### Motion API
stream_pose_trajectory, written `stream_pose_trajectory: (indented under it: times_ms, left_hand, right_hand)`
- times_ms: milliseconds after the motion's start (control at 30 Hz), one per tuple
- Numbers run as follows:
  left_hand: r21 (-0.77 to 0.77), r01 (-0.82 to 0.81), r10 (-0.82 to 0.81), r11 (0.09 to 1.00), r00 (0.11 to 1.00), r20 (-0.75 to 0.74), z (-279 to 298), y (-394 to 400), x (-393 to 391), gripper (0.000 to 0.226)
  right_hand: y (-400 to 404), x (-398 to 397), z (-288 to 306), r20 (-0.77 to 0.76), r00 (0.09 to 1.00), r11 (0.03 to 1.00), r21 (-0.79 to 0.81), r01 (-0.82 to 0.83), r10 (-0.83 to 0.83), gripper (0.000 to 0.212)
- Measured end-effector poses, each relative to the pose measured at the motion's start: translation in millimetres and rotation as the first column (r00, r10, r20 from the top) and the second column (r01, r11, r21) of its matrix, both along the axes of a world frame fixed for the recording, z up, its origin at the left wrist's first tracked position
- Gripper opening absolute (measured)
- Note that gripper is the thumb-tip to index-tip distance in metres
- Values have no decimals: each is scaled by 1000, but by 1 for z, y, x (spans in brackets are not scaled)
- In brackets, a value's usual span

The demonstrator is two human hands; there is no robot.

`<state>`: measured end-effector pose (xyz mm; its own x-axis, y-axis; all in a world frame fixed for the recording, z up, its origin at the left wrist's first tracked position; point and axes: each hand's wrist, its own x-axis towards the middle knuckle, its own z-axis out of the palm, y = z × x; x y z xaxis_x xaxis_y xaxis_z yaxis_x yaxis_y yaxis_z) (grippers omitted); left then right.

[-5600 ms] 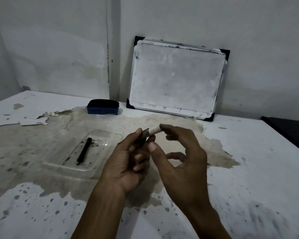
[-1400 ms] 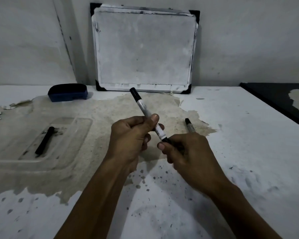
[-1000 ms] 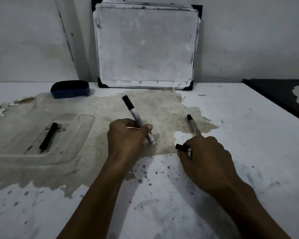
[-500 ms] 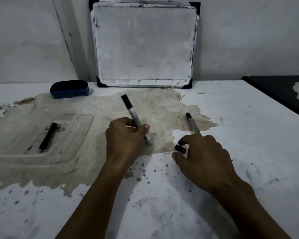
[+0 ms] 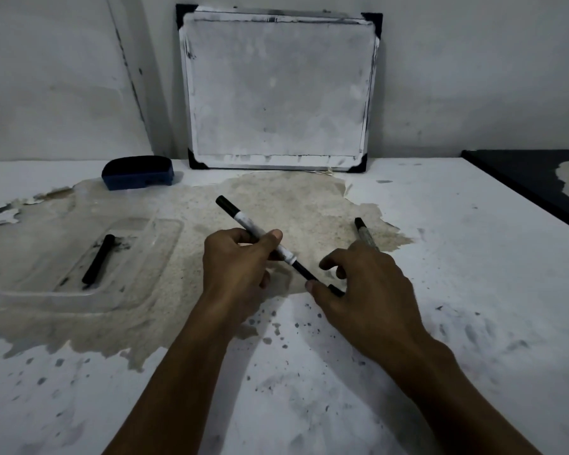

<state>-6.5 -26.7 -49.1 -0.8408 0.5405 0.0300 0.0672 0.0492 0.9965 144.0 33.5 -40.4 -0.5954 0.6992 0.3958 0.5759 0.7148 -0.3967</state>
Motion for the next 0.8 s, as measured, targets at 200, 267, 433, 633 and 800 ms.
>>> stream_pose_trajectory:
  times_ms: [200, 267, 433, 633, 800]
  left_hand:
    - [23, 21, -23, 1000, 998, 66, 0, -2, -2, 22]
    - [30, 20, -22, 999, 997, 80, 2, -4, -3, 23]
    - [99, -24, 15, 995, 996, 90, 23, -13, -12, 22]
    - [253, -111, 100, 961, 993, 57, 65, -54, -49, 17]
    - [334, -248, 245, 909, 968, 51, 83, -118, -91, 16]
  right_hand:
    - [4, -25, 1, 63, 997, 992, 118, -50, 43, 23]
    - [5, -28, 3, 63, 997, 990, 126, -56, 48, 21]
    - [4, -32, 14, 53, 997, 988, 142, -64, 57, 21]
    - [-16, -57, 35, 1, 991, 988, 85, -133, 133, 19]
    - [-48, -109, 47, -93, 960, 957, -97, -273, 264, 38]
